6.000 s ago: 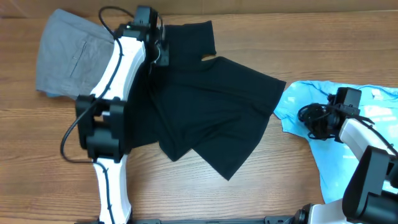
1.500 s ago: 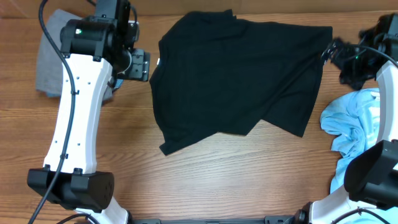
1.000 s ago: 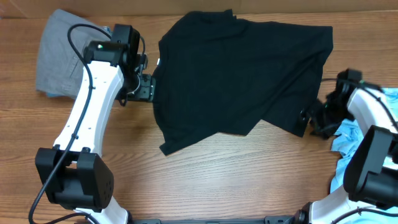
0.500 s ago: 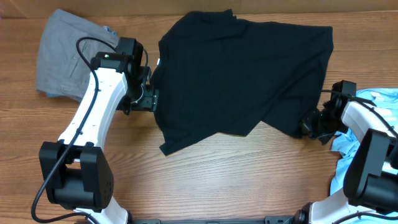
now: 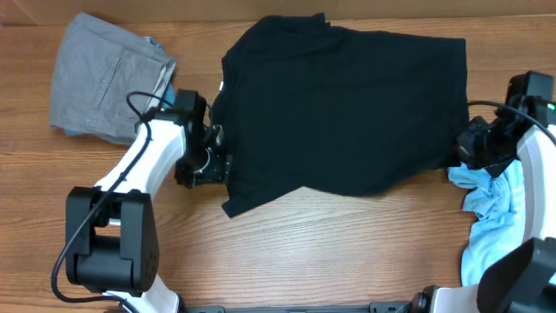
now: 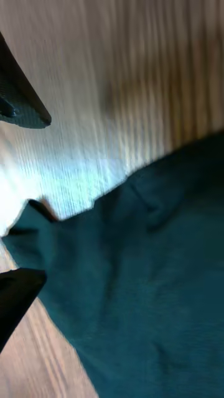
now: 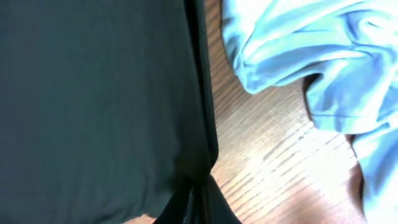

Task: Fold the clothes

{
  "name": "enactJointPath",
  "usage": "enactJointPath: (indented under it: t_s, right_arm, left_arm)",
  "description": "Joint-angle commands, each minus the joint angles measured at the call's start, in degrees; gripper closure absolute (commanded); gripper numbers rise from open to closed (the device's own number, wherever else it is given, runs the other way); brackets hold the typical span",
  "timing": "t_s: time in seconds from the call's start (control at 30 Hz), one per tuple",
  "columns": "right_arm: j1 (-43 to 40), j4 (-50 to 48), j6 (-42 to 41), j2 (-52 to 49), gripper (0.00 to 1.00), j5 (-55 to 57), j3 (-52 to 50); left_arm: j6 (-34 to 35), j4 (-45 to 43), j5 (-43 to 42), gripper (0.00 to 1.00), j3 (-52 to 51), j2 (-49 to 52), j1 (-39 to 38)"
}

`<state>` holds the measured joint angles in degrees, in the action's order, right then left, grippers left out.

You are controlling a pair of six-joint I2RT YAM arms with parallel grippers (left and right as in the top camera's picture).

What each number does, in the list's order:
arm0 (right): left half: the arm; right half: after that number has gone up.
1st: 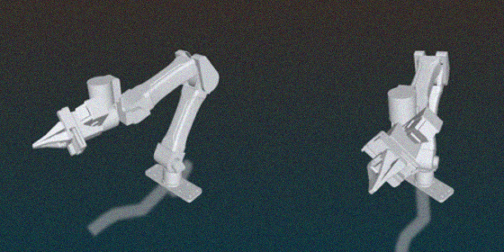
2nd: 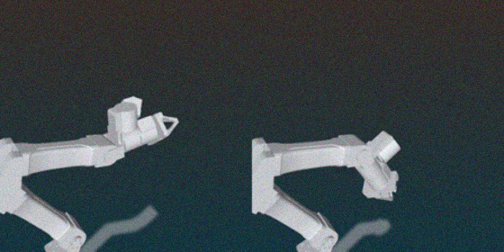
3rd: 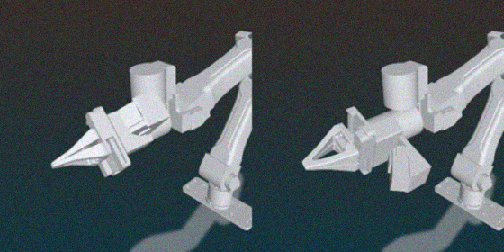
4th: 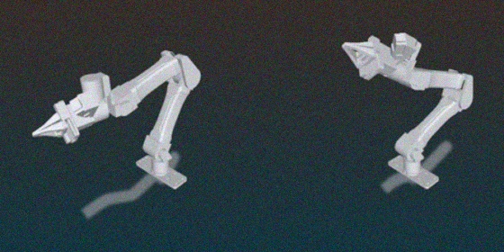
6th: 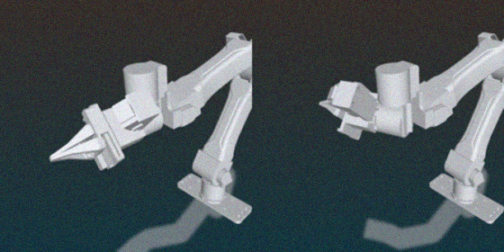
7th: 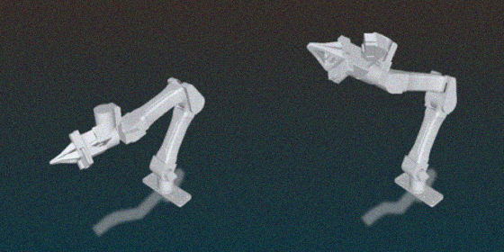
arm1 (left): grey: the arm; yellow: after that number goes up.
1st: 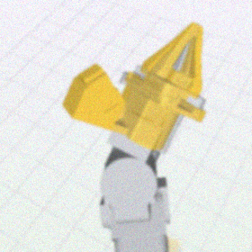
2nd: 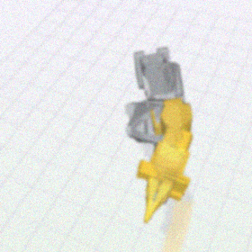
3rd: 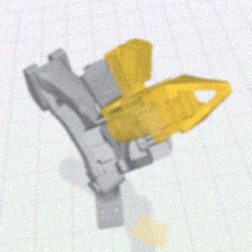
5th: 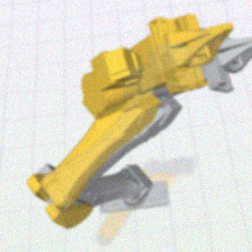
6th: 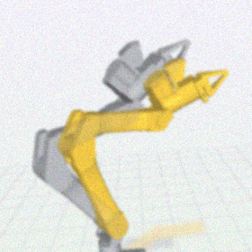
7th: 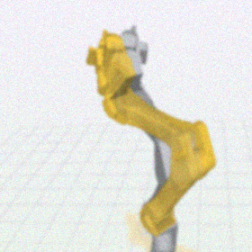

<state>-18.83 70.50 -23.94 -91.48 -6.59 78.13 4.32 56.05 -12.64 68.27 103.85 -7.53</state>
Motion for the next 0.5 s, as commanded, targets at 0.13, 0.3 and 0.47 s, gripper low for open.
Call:
enactJointPath:
  t_s: [0.13, 0.3, 0.47]
  right_arm:
    - [-0.3, 0.6, 1.9, -0.1, 0.96, 0.5, 0.6]
    - [-0.3, 0.6, 1.9, -0.1, 0.96, 0.5, 0.6]
    - [-0.3, 0.8, 3.4, -0.1, 0.96, 0.3, 0.6]
  left_arm:
    - [-0.5, -6.5, -7.9, 0.29, -7.6, -0.3, -3.0]
    - [-0.4, -10.0, -7.8, 0.40, -10.3, -0.3, -6.4]
    - [0.9, -10.9, -7.7, 0.96, -10.6, -0.5, -7.5]
